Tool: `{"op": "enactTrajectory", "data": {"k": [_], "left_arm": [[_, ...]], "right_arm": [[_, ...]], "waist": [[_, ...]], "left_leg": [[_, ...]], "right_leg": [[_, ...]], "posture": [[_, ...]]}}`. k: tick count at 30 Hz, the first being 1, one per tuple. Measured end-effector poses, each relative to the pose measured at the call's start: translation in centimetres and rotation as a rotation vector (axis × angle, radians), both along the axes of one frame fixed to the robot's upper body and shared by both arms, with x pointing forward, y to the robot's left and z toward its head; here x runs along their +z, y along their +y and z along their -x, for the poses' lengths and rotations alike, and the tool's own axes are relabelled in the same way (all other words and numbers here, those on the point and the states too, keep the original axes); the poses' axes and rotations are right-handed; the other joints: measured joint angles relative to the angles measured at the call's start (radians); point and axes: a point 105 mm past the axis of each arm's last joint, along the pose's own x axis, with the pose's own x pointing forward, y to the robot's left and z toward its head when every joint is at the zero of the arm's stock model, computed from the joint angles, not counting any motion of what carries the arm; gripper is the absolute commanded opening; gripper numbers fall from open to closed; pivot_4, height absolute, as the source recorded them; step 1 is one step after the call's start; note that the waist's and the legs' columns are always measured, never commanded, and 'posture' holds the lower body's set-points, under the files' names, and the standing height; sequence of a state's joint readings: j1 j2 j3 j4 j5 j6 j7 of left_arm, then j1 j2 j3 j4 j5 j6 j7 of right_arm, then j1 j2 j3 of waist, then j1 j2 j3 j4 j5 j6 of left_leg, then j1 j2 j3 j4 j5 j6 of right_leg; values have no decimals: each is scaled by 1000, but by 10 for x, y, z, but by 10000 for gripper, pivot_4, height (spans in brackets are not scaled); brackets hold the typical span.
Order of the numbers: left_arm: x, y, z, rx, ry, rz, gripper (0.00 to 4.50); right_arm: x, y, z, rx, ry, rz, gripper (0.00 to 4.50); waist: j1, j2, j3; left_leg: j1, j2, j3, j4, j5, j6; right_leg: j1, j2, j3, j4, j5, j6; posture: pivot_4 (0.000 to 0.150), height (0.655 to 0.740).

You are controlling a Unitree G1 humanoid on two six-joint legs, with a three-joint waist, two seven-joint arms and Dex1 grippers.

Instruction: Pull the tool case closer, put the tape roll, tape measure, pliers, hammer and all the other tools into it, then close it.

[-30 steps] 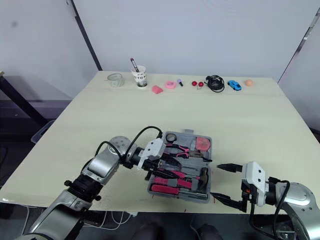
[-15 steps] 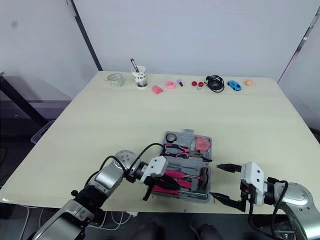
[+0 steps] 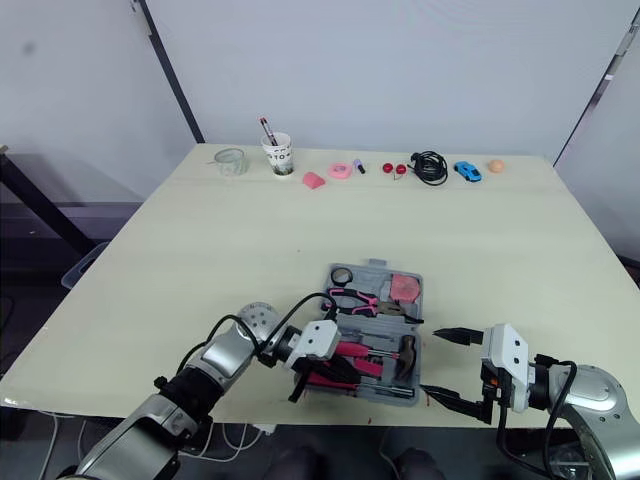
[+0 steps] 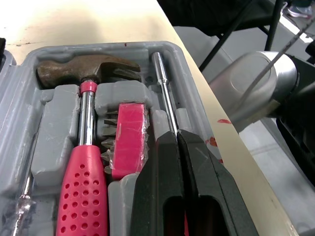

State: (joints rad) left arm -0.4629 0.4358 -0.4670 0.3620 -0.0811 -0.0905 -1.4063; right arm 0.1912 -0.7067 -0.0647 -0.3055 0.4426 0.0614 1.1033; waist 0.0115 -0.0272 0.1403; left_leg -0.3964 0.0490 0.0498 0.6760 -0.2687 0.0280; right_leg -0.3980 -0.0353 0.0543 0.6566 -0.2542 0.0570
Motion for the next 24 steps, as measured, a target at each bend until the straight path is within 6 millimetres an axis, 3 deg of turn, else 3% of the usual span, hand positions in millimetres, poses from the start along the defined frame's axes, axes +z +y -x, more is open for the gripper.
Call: {"op": "enactTrajectory", "data": {"k": [3,8,12,16,18,21,24], "left_arm": [[5,0,3,54,51,72,1132],[46,9,-11,175,7,227,1132],[71,32,-18,331,9,339,1132],[76,52,-22,463,16,371,1132],[73,76,-26,589,-1,369,1132],[69,109,-28,741,-34,350,8092],[59,132,-21,844,-37,327,24168]], "right_arm": [[3,0,-4,-42,-5,-49,45000],[7,-11,-12,-141,-31,-78,45000],[2,-26,-20,-260,-35,-102,45000],[-2,-36,-24,-334,-44,-115,45000],[-8,-48,-26,-401,-43,-123,45000],[-18,-67,-24,-483,-26,-109,45000],[-26,-76,-20,-517,-21,-95,45000]], "waist": [[0,0,0],[0,0,0],[-4,1,1],[-1,2,1],[-4,2,1],[-4,3,2],[-4,3,2]], "left_leg": [[-1,0,-1,0,0,0],[-1,0,-1,0,0,0],[0,2,-2,0,0,0],[0,1,-1,0,0,0],[1,2,-1,0,0,0],[1,2,-1,-1,0,0],[1,3,-1,-1,0,0]], "right_leg": [[0,0,0,0,0,0],[0,0,0,0,0,0],[0,0,0,0,0,1],[0,0,0,0,0,0],[0,0,0,0,0,0],[0,0,0,0,-1,-1],[0,-1,0,0,-1,-2]], "posture": [[1500,7400],[1500,7400],[1500,7400],[1500,7400],[1500,7400],[1500,7400],[1500,7400]]}}
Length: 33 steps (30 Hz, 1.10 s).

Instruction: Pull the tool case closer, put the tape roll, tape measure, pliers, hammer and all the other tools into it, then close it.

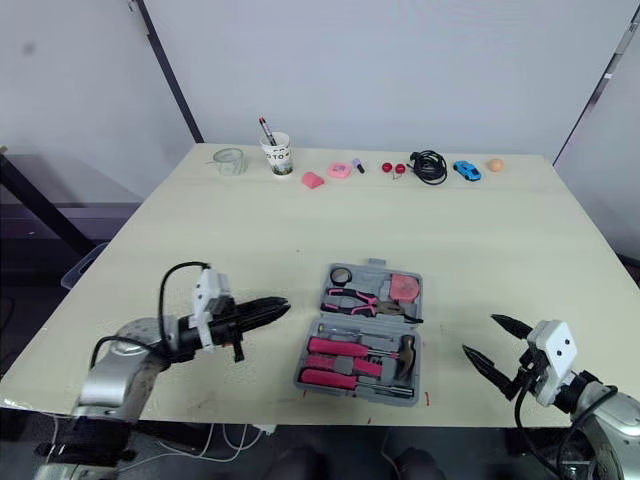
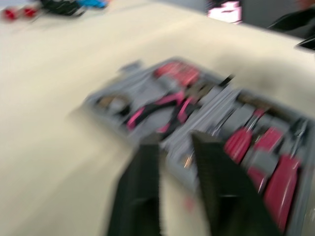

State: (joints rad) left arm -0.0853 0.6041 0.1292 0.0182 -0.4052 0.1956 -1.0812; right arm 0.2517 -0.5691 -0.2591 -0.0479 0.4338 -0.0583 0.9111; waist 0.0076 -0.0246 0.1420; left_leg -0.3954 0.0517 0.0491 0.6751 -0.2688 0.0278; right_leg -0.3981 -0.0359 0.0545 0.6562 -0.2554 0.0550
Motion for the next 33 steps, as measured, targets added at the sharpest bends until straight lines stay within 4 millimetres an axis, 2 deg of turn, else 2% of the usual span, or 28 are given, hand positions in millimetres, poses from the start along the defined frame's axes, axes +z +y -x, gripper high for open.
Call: {"op": "enactTrajectory", "data": {"k": [4,5,9,14,19,23,27,33], "left_arm": [[-8,30,11,121,14,-29,43878],[-9,37,13,147,16,-34,44556],[-16,53,25,224,42,-32,44556],[-26,92,61,404,99,-53,44556],[-30,104,80,471,125,-53,44556],[-30,104,80,471,124,-52,44556],[-25,98,72,443,95,-46,44556],[-11,72,31,245,35,-85,44556]], "right_arm": [[-12,-17,11,-62,27,15,45000],[-14,-21,14,-77,33,18,45000],[-17,-29,23,-103,42,32,45000],[-23,-50,48,-182,89,59,45000],[-12,-55,51,-205,57,72,45000],[-11,-54,52,-205,61,70,45000],[-6,-47,47,-185,63,73,45000],[10,-3,11,-16,57,79,45000]], "waist": [[3,0,0],[3,0,0],[1,1,0],[-7,1,0],[-10,1,0],[-10,1,0],[-11,1,0],[-14,1,0]], "left_leg": [[0,1,0,0,0,0],[0,1,0,0,0,0],[1,3,1,-1,0,0],[2,5,1,-5,0,0],[4,4,2,-5,0,-1],[3,4,2,-5,0,-1],[2,4,2,-5,0,-1],[2,3,3,-5,0,0]], "right_leg": [[0,0,0,0,0,0],[0,0,0,0,0,0],[0,0,1,-1,0,0],[0,-1,1,-4,-1,-1],[0,-5,1,-4,-1,-1],[0,-5,0,-6,-1,-1],[0,-5,0,-6,-1,-1],[0,-5,0,-6,0,-1]], "posture": [[1500,7400],[1500,7400],[1500,7400],[1500,7400],[1500,7400],[1500,7400],[1500,7400],[1500,7400]]}}
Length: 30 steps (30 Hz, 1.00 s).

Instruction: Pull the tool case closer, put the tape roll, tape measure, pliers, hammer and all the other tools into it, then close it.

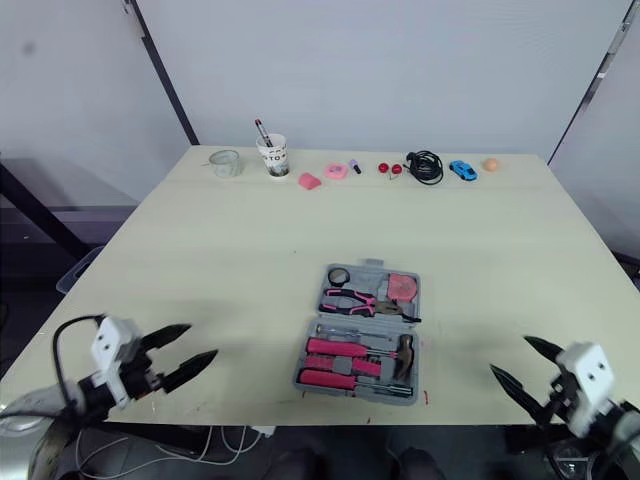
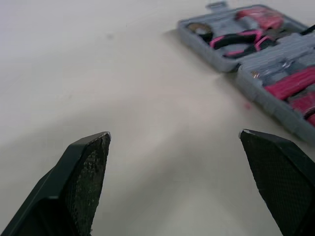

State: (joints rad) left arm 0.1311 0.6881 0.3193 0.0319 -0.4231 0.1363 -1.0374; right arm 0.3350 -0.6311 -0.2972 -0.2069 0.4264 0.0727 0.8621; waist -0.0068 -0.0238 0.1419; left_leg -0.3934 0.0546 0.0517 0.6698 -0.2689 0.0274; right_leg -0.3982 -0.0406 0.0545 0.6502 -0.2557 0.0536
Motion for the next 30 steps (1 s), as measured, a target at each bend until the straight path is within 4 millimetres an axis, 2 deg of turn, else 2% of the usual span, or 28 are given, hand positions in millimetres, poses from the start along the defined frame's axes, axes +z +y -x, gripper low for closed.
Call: {"op": "enactTrajectory", "data": {"k": [3,5,6,8,12,14,15,17,24,30], "left_arm": [[-6,-6,-7,-49,26,-2,44556],[-8,-13,-16,-90,33,-7,39489],[-8,-18,-22,-124,32,-13,34390],[-9,-20,-26,-145,37,-22,29514],[-20,-29,-39,-200,76,-62,14128],[-25,-36,-46,-234,93,-66,3381],[-27,-42,-50,-256,94,-63,94],[-31,-52,-56,-298,103,-61,0],[-47,-78,-69,-410,171,-72,0],[-49,-85,-75,-458,177,-117,0]], "right_arm": [[-1,7,-9,34,17,23,45000],[1,15,-21,63,14,34,45000],[3,21,-27,92,12,46,40897],[1,23,-30,102,24,55,39344],[-9,37,-39,163,66,74,23937],[-14,39,-46,176,88,91,12563],[-15,41,-50,183,93,103,8107],[-16,45,-57,202,93,125,451],[-36,62,-66,317,154,226,451],[-45,73,-74,358,150,249,451]], "waist": [[-2,0,0],[-2,0,0],[-3,0,0],[-3,-1,0],[-2,-1,0],[-2,0,0],[-2,0,0],[-2,-1,0],[-3,-1,0],[-4,-1,0]], "left_leg": [[-1,-2,0,-1,0,0],[-2,-3,0,0,0,0],[-2,-3,1,0,0,0],[-2,-3,1,-1,0,0],[-3,-3,2,0,0,0],[-3,-3,2,0,0,0],[-3,-3,2,0,0,0],[-3,-3,2,1,0,0],[-4,-4,1,0,0,0],[-4,-4,0,1,0,0]], "right_leg": [[0,0,-1,-2,0,0],[0,2,-2,-2,0,0],[0,2,-2,-2,0,0],[0,2,-2,-2,1,1],[0,3,-2,-2,2,3],[0,4,-1,-2,2,3],[0,4,-1,-2,2,3],[0,4,-1,-2,2,4],[0,5,-2,-2,3,5],[0,5,-2,0,3,5]], "posture": [[1500,7400],[1500,7400],[1500,7400],[1500,7400],[1500,7400],[1500,7400],[1500,7400],[1500,7400],[1500,7400],[1500,7400]]}}
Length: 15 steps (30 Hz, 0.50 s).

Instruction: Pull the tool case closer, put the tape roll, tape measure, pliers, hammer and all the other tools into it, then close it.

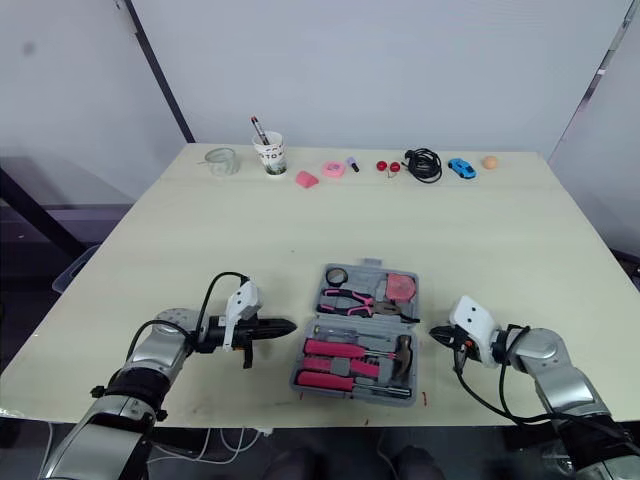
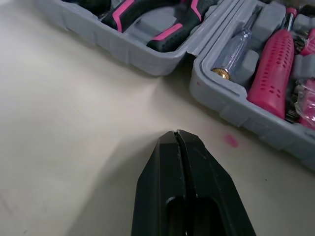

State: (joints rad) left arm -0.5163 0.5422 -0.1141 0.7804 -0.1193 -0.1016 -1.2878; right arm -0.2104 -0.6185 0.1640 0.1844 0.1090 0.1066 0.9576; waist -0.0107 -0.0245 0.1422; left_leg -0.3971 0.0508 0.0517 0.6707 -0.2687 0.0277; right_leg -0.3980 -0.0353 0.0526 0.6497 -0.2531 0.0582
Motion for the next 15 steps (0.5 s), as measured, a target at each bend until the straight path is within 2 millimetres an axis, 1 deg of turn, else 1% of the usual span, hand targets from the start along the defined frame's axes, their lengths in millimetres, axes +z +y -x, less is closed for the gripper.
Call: {"op": "enactTrajectory", "data": {"k": [6,15], "left_arm": [[0,-8,-7,-32,-14,-22,0],[0,-7,-8,-43,-24,-38,0]], "right_arm": [[-6,17,-9,55,-10,12,451],[-9,18,-9,74,-22,32,451]], "waist": [[4,0,0],[3,0,0]], "left_leg": [[0,-1,-1,1,0,0],[1,-1,-1,1,0,0]], "right_leg": [[0,0,0,1,0,0],[0,0,0,4,0,0]], "posture": [[1500,7400],[1500,7400]]}}
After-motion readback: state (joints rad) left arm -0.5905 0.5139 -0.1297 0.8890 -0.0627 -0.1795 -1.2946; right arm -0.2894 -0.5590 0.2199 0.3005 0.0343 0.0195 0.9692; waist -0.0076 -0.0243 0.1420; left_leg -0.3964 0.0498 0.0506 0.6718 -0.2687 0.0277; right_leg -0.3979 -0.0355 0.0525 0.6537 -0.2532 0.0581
